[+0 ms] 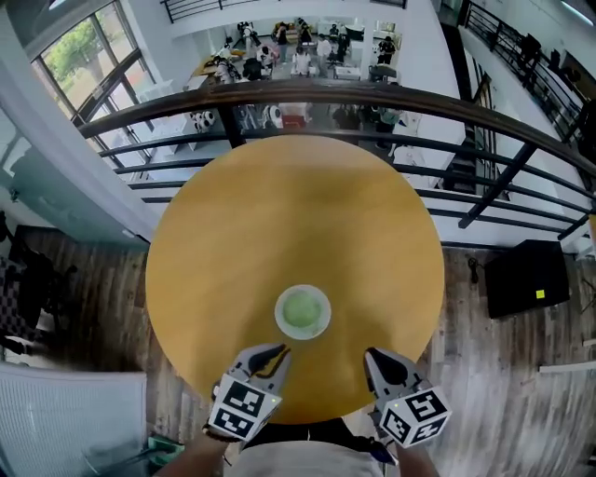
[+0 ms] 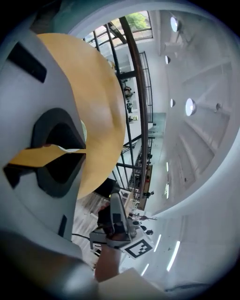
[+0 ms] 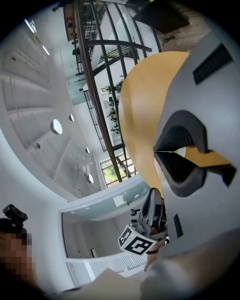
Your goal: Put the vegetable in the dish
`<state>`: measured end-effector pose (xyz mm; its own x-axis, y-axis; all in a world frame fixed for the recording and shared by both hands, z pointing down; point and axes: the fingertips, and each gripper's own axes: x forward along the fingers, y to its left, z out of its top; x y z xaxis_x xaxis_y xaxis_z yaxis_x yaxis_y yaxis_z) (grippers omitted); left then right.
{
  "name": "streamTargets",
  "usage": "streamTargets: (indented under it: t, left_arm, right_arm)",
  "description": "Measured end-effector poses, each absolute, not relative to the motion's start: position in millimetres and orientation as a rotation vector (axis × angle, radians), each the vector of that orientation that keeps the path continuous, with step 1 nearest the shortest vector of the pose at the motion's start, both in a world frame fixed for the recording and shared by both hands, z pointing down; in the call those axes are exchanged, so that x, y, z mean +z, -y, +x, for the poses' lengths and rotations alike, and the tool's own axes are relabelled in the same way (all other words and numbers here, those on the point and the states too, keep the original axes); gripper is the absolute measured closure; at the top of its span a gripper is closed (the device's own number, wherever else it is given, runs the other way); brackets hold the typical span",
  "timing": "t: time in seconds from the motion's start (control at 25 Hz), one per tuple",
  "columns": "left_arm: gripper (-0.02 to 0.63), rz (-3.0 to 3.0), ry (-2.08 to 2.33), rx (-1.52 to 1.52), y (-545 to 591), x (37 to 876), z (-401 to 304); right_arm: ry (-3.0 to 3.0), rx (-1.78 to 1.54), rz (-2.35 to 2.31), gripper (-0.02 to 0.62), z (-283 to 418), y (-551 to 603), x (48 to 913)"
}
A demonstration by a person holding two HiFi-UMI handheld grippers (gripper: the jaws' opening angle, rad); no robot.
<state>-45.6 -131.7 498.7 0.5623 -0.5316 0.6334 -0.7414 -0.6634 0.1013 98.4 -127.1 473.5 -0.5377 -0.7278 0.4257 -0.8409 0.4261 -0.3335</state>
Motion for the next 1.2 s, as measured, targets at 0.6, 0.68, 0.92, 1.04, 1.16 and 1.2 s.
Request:
streamTargets:
  t: [0.6, 0.68, 0.92, 1.04, 1.16, 1.2]
  left_arm:
    - [0.583, 2.311, 1.323, 0.481, 59, 448, -86]
    - [0.583, 2.302, 1.337, 0.464, 57, 445, -91]
    - [0.583, 2.265, 1.386, 0.437, 57, 439, -95]
    - [0.583, 2.267, 1.393, 0.439, 56, 437, -95]
    - [0.583, 2.276, 1.390, 0.453, 55, 436, -94]
    - [0.583, 2.279, 1.388, 0.457, 55, 436, -93]
  right_arm:
    - [2.554, 0.567, 1.206, 0.568, 32, 84, 411]
    - [2.563, 0.560, 1.191, 0.568, 26, 82, 410]
    - [2.556, 0.569, 1.178, 0.568, 22, 76, 409]
    - [2.551, 0.584, 1.194, 0.569, 21, 74, 412]
    - [2.549, 0.592, 1.192, 0.569, 22, 73, 415]
    - [2.543, 0.585, 1.192, 0.569, 23, 73, 415]
